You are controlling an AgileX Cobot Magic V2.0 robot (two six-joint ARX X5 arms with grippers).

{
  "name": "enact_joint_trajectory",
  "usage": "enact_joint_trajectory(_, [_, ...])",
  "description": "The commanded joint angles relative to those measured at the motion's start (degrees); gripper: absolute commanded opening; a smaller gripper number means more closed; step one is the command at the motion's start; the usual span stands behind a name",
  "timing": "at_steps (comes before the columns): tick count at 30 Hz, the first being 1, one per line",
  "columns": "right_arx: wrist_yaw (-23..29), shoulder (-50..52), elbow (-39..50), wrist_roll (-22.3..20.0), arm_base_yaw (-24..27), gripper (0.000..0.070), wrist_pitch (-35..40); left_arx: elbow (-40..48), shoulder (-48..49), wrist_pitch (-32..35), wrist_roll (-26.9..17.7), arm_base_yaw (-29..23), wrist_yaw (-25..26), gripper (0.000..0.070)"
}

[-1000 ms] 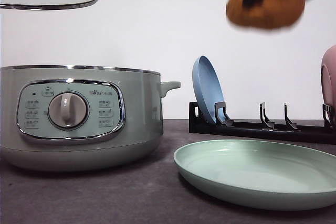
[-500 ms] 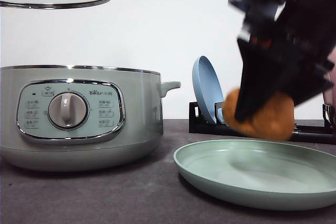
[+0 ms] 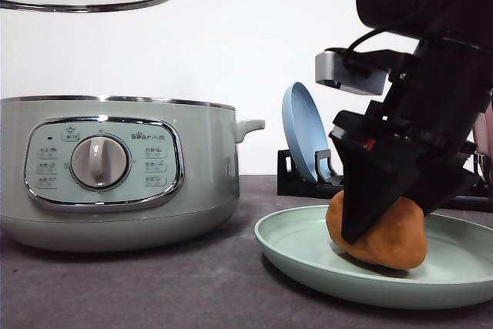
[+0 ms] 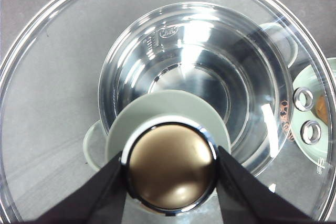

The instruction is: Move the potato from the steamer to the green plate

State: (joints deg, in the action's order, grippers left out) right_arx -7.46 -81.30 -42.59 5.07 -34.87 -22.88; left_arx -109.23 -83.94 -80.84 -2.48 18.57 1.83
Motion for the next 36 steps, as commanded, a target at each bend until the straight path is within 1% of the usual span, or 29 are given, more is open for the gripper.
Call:
enact_joint_trajectory(1, [0.1,-0.8,-0.3,0.9,-0.4,0.0457,0.5,-1.8,0.4,2.1,-0.5,0.3,0.2,0.0000])
enact_joint_trajectory(6, [0.3,-0.5,-0.3,0.9,0.0,0.0567,0.6,-1.8,0.4,2.1,-0.5,0.7,0.2,0.0000])
enact_joint_trajectory(10, [1.3,1.2,-0.9,1.0,0.7,0.0620,0.4,-1.8,0.4,2.1,-0.3,1.4,0.2,0.0000])
enact_joint_trajectory(12, [1.7,3.0,-1.7,0.9,1.2,0.0635,0.0,-1.8,0.4,2.1,-0.2,2.0,0.2,0.0000])
enact_joint_trajectory(22, [1.7,15.2,-8.8,0.9,2.5,0.0635,-6.4,-1.8,-0.7,2.6,0.1,4.9,0.2,0.0000])
enact_joint_trajectory(30, [1.7,24.3,-15.3,0.3,2.5,0.0635,-10.6,-1.8,-5.7,3.6,0.1,5.9,0.2,0.0000])
enact_joint_trajectory(36, [1.8,28.9,-18.7,0.1,2.5,0.0635,-13.1,-1.8,-9.4,5.5,0.1,5.9,0.2,0.0000])
